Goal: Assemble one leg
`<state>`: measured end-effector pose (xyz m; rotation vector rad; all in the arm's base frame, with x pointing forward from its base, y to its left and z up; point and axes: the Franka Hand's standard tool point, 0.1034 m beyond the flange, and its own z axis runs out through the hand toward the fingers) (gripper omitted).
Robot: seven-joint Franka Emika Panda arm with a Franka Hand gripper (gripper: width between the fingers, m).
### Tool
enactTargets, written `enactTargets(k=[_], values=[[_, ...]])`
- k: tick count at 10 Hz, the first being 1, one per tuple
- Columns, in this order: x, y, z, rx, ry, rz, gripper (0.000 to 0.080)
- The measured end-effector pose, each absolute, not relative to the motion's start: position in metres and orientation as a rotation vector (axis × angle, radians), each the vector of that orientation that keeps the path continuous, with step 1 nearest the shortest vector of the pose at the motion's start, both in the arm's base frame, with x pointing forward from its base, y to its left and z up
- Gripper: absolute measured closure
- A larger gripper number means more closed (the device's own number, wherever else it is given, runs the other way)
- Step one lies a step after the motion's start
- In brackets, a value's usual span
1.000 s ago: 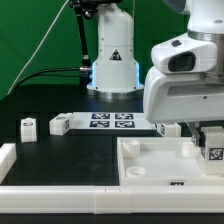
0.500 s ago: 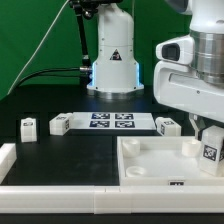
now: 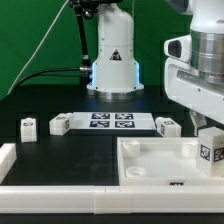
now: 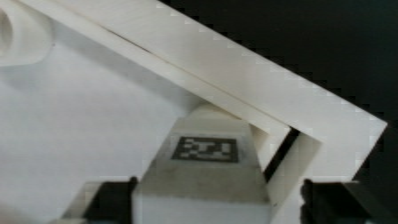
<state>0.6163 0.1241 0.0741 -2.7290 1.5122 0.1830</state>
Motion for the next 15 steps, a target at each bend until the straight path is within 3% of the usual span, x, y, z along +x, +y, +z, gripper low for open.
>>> enactTargets(k=[1, 2, 9, 12, 13, 14, 15], values=[[0.6166, 0.1252, 0.0743, -2.742, 1.483, 0.179, 0.0194], [0.6166, 0.1253, 0.0742, -2.814, 1.336, 0.174, 0.0159], [0.6199, 0.1194, 0.0722, -3.065, -0.180, 0.135, 0.0150], [0.6197, 0.1189, 0.0716, -3.052, -0.297, 0.132, 0.0177], [0.6197, 0.1188, 0.0715, -3.053, -0.297, 0.132, 0.0368], [0.6197, 0.1188, 0.0714, -3.053, -0.297, 0.133, 0.0368], [0.6196, 0.1190, 0.0713, -3.055, -0.270, 0.134, 0.0510]])
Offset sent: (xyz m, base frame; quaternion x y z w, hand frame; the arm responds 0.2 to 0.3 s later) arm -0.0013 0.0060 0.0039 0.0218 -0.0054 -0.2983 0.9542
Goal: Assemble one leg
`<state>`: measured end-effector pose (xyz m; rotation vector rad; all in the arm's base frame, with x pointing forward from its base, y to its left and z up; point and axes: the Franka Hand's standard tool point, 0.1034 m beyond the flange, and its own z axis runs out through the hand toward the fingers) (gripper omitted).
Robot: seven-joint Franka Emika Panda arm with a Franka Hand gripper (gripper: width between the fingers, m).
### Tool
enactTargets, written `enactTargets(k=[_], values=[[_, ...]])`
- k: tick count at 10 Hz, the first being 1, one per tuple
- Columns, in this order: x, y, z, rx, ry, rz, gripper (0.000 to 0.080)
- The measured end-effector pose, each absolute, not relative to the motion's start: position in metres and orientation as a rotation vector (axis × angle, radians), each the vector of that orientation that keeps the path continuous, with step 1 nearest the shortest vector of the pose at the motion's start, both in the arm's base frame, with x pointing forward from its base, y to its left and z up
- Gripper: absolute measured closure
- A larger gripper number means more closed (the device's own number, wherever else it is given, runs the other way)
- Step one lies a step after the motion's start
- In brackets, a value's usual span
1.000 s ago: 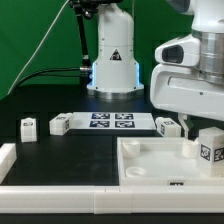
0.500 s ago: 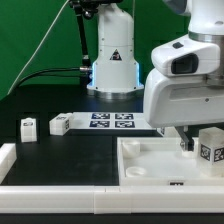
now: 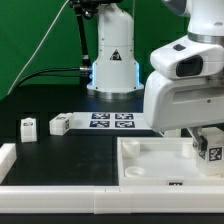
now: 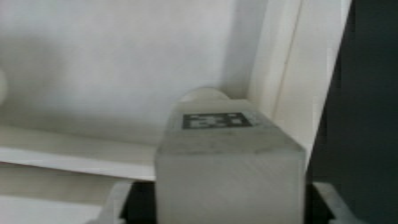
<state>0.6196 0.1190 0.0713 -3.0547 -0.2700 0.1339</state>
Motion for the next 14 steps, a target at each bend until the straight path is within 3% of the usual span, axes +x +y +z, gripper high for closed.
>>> enactTargets(k=[2, 5, 9, 12, 13, 14], values=[[0.6196, 0.1189, 0.0712, -3.061, -0.215, 0.136, 0.0509], [0.6185, 0.1204, 0.0704, -3.038, 0.608, 0.160, 0.0509], [0.6191, 0.1190, 0.0702, -2.850, 1.270, 0.170, 0.0508], [0.6197, 0.1189, 0.0700, -2.801, 1.376, 0.169, 0.0508], [0.6195, 0.1200, 0.0701, -2.819, 1.335, 0.169, 0.0258], [0.6189, 0.1233, 0.0701, -2.830, 1.308, 0.170, 0.0258]])
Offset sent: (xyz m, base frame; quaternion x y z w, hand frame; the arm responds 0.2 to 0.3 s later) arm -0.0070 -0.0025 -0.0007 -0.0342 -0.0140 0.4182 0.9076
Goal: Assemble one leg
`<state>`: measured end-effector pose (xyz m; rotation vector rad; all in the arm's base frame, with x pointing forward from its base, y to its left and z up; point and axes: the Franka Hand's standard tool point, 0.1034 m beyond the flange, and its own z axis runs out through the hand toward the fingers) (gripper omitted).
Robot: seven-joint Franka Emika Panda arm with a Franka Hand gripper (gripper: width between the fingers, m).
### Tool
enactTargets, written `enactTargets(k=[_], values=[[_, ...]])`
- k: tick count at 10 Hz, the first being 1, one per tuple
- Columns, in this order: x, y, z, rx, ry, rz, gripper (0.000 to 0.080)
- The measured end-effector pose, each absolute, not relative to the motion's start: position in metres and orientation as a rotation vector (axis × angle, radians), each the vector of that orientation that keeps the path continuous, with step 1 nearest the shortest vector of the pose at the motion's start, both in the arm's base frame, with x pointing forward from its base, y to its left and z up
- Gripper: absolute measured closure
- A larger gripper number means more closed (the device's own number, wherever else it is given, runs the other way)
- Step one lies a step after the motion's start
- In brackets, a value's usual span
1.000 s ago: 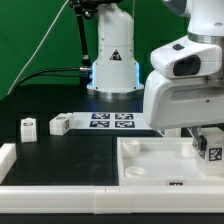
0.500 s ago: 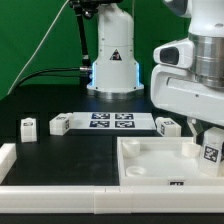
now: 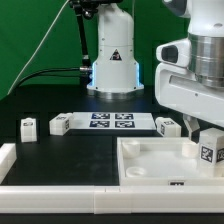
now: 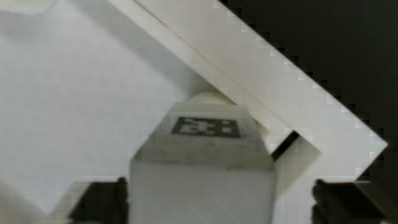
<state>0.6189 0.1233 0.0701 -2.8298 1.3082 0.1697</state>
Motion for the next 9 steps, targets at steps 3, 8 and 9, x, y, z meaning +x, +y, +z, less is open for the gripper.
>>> enactTargets(k=[3, 8, 9], values=[[0.6190, 0.1266, 0.0684, -3.002, 0.765, 0.138, 0.0156], [0.6180, 0.1216, 0.0644, -3.080, -0.213, 0.117, 0.0150], [0.6186, 0.1186, 0.0644, -3.065, -0.364, 0.113, 0.0150]])
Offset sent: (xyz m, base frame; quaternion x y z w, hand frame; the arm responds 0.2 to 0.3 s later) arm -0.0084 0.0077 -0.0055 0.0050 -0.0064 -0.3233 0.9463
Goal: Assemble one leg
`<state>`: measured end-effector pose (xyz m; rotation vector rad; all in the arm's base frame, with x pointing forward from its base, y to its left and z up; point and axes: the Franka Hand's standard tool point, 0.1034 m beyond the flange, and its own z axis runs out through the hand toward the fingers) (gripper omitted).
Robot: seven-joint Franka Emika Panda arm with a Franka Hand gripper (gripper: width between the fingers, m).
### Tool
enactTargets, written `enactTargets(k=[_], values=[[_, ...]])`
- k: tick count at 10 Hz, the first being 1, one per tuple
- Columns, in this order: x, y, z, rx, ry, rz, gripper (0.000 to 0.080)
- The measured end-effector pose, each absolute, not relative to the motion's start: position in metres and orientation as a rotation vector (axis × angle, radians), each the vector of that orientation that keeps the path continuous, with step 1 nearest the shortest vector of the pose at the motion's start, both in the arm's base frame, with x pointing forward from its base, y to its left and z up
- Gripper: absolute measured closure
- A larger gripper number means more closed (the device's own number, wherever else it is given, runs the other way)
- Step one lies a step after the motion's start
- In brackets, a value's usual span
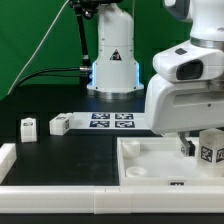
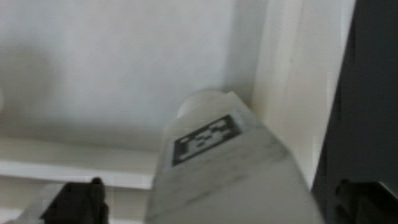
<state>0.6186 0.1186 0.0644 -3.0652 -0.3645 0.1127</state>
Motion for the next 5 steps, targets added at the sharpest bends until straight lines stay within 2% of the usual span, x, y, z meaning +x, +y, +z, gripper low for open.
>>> enactTargets(k=[1, 2, 3, 4, 5], values=[[0.6186, 0.1180, 0.0643, -3.051, -0.474, 0.110, 0.0150], [0.6186, 0.1184, 0.0643, -3.062, -0.403, 0.112, 0.0236], [0.6187, 0.1180, 0.0644, -3.062, -0.401, 0.112, 0.0372], [0.6187, 0.1179, 0.0644, -3.062, -0.401, 0.112, 0.0372], [0.6187, 0.1180, 0.0643, -3.064, -0.386, 0.112, 0.0509]])
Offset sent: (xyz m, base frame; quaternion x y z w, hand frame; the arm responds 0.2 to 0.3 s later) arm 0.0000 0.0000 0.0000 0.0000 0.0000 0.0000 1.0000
